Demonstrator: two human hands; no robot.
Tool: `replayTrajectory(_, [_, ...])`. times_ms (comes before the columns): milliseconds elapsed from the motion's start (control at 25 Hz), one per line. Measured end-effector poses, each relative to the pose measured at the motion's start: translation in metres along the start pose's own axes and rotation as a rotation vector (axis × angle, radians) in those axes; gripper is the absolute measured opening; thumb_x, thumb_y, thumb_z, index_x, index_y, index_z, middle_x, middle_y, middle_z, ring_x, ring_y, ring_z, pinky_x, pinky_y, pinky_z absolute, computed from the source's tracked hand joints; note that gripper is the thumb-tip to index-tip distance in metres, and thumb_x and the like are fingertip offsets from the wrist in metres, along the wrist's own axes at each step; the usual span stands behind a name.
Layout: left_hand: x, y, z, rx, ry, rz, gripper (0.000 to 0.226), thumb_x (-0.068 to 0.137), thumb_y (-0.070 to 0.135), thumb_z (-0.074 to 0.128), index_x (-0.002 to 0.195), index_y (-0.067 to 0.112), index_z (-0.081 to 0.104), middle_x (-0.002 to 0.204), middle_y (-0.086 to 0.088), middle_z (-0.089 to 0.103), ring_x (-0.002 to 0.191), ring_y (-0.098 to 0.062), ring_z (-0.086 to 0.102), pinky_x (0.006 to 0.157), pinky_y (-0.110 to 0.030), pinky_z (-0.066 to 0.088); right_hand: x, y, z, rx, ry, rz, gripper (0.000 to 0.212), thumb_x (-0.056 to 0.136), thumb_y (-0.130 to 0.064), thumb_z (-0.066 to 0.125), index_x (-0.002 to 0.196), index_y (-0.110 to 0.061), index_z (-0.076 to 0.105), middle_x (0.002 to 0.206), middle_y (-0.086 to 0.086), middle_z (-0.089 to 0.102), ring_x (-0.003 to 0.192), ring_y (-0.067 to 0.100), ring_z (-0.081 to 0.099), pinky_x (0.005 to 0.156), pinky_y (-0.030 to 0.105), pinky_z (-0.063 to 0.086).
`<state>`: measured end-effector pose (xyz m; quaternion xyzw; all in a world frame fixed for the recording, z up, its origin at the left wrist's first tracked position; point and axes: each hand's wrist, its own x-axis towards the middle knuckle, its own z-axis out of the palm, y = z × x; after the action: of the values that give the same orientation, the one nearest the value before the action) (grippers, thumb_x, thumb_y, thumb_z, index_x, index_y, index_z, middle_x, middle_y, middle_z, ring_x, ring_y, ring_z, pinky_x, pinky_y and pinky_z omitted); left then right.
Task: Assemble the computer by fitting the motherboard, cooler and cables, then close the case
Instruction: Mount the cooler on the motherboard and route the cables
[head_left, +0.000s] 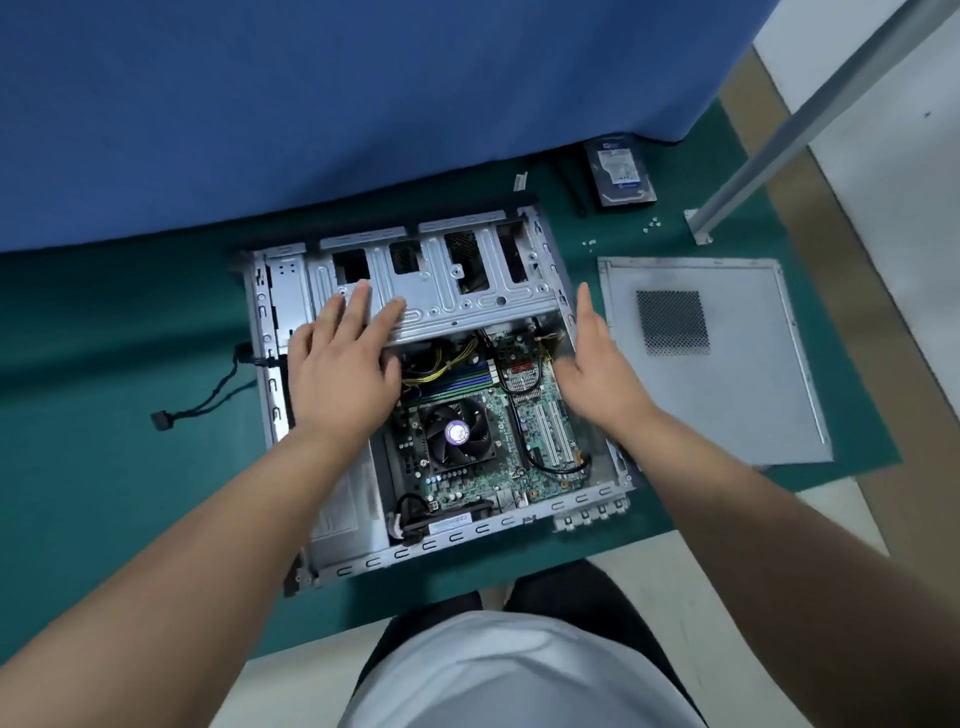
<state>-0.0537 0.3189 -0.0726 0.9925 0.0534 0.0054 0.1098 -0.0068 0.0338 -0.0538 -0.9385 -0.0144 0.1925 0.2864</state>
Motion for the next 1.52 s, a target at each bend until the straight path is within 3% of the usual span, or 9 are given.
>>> replayTrajectory(120, [0.021,0.012,-0.006,0.162,-0.068,0.073,0.067,0.093,0.021,0.061,0.153,0.034,0.034,0.168,-0.007,0.026,0.154,-0.037,0.020,0.121,-0.059,0.013,0.002,-0.007,-0.017,0.136,-0.155,0.192,0.096,0.095,-0.004,0.045,0.156,-0.050,-0.011,0.145,0.019,0.052,0.066,0.022,0.061,0.058,0.031,0.049])
replayTrajectory(240, [0.031,0.020,-0.005,0.204,-0.170,0.082,0.079,0.093,0.002,0.056,0.157,0.033,0.020,0.172,-0.006,0.010,0.157,-0.040,0.008,0.121,-0.068,0.010,0.000,-0.020,-0.030,0.098,-0.244,0.274,0.095,0.094,-0.001,0.044,0.157,-0.048,-0.009,0.117,0.016,0.066,0.076,0.032,0.067,0.068,0.044,0.057])
replayTrajectory(320, [0.033,0.023,-0.005,0.226,-0.199,0.083,0.087,0.090,-0.007,0.054,0.159,0.030,0.016,0.173,-0.007,0.006,0.157,-0.041,0.008,0.120,-0.071,0.013,-0.005,-0.025,-0.029,0.021,-0.213,0.254,0.095,0.092,0.002,0.044,0.160,-0.039,-0.009,0.105,0.013,0.066,0.080,0.029,0.068,0.072,0.042,0.058])
replayTrajectory(520, [0.035,0.022,-0.008,0.253,-0.239,0.125,0.095,0.089,-0.012,0.053,0.162,0.030,0.009,0.173,-0.006,0.001,0.157,-0.040,0.006,0.120,-0.071,0.015,-0.014,-0.022,-0.027,0.002,-0.170,0.200,0.089,0.092,0.006,0.044,0.162,-0.021,-0.005,0.111,0.017,0.064,0.085,0.027,0.064,0.084,0.044,0.058])
replayTrajectory(720, [0.034,0.031,-0.003,0.258,-0.252,0.166,0.093,0.091,-0.010,0.052,0.163,0.031,0.009,0.173,-0.005,0.003,0.158,-0.039,0.007,0.120,-0.071,0.015,-0.025,-0.012,-0.024,0.012,-0.159,0.235,0.091,0.092,0.006,0.046,0.161,-0.020,-0.007,0.103,0.016,0.064,0.075,0.022,0.063,0.068,0.037,0.054])
replayTrajectory(880, [0.036,0.030,-0.002,0.271,-0.256,0.172,0.091,0.090,-0.010,0.050,0.163,0.030,0.011,0.173,-0.007,0.005,0.157,-0.040,0.009,0.118,-0.072,0.017,-0.022,-0.012,-0.022,0.004,-0.127,0.232,0.090,0.091,0.008,0.046,0.161,-0.017,-0.005,0.091,0.009,0.059,0.072,0.018,0.060,0.067,0.038,0.053])
replayTrajectory(1120, [0.038,0.033,-0.006,0.306,-0.307,0.192,0.092,0.090,-0.012,0.049,0.163,0.026,0.009,0.172,-0.011,0.004,0.156,-0.044,0.011,0.115,-0.075,0.020,-0.018,-0.013,-0.024,-0.044,-0.153,0.221,0.091,0.088,0.009,0.046,0.160,-0.017,-0.004,0.092,0.013,0.063,0.072,0.022,0.063,0.054,0.033,0.045])
replayTrajectory(1520, [0.026,0.037,-0.010,0.265,-0.324,0.185,0.094,0.086,-0.013,0.051,0.162,0.026,0.011,0.172,-0.012,0.005,0.155,-0.045,0.011,0.116,-0.074,0.018,-0.017,-0.001,-0.019,-0.044,-0.120,0.210,0.082,0.093,0.005,0.048,0.159,-0.017,0.004,0.084,0.007,0.060,0.070,0.017,0.060,0.051,0.030,0.042])
